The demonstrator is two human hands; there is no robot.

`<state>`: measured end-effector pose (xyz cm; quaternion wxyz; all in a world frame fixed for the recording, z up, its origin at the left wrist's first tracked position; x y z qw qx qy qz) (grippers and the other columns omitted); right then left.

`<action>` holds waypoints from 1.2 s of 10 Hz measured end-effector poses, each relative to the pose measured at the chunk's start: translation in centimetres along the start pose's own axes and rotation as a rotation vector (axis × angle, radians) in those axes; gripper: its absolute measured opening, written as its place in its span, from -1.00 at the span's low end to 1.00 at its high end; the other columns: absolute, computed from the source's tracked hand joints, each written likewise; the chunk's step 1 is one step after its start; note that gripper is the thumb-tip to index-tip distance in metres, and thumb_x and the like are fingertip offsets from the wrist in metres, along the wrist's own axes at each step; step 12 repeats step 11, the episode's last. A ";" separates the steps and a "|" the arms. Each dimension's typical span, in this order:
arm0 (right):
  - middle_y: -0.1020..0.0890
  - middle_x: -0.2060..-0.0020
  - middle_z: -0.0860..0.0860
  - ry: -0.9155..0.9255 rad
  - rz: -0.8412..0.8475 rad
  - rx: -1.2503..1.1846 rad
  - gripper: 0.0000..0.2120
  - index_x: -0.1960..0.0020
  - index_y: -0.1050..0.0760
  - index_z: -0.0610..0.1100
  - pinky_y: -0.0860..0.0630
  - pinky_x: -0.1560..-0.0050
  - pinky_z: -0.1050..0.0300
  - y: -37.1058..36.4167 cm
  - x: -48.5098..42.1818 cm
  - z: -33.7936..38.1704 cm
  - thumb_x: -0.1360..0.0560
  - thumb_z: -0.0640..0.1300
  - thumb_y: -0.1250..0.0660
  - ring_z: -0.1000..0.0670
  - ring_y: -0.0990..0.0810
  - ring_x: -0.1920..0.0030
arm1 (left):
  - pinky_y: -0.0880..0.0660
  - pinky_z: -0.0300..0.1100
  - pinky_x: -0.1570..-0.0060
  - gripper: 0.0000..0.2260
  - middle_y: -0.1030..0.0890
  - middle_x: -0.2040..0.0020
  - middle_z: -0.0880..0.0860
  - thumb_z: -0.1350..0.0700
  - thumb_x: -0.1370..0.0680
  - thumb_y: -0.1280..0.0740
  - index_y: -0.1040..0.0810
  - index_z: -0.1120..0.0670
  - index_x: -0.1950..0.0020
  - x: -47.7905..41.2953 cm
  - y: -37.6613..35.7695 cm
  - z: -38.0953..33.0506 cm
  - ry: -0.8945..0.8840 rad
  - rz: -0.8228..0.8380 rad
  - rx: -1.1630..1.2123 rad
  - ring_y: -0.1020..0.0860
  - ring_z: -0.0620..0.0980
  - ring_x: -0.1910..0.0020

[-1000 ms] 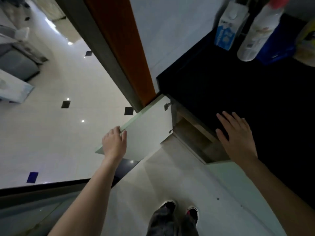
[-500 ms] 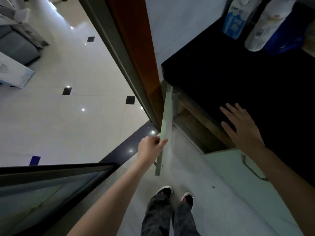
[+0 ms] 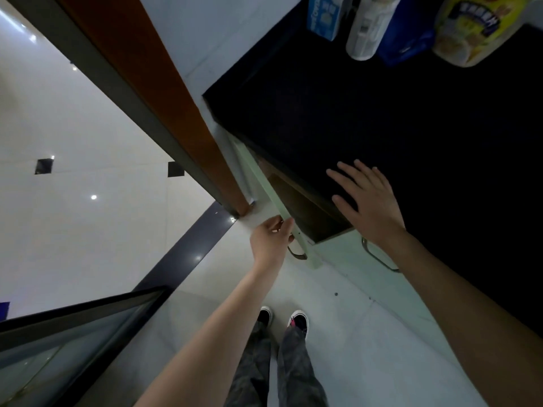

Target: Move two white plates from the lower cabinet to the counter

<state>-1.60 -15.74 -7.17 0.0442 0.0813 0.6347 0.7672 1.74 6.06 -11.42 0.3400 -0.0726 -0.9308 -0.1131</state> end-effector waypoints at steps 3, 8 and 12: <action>-0.27 -0.54 0.13 0.006 -0.019 -0.051 -0.52 -0.54 -0.14 0.18 0.06 -0.55 0.02 0.4 0.0 0.1 -0.64 0.19 0.02 0.01 -0.09 -0.57 | -0.65 -0.14 -0.02 -0.70 -0.66 -0.11 0.14 0.15 -0.53 -0.43 -0.61 0.24 -0.23 -0.2 -3.1 -0.4 0.037 -0.014 0.184 -0.70 -0.01 0.08; -0.30 -0.52 0.13 0.010 -0.027 -0.107 -0.52 -0.53 -0.21 0.16 0.00 -0.56 -0.05 1.0 0.2 0.3 -0.63 0.16 -0.03 0.01 -0.10 -0.57 | -0.59 -0.09 -0.18 -0.82 -0.67 -0.12 0.16 0.37 -0.51 -0.39 -0.64 0.10 0.04 -0.6 -7.6 -3.1 0.108 0.104 0.465 -0.69 0.03 -0.06; -0.27 -0.53 0.16 0.005 0.001 -0.133 -0.52 -0.53 -0.20 0.19 0.06 -0.56 -0.01 1.3 0.1 0.5 -0.62 0.16 -0.02 0.03 -0.07 -0.57 | -0.49 -0.04 -0.32 -0.53 -0.54 -0.33 0.11 0.37 -0.58 -0.25 -0.36 0.14 -0.49 -0.4 -6.2 -3.1 0.148 0.256 0.255 -0.55 0.02 -0.27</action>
Point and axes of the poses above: each hand's wrist, its own x-axis away from the middle knuckle, its own y-axis out of the back of the hand, z = x × y, the point moved 4 cm from there along -x, towards the middle knuckle
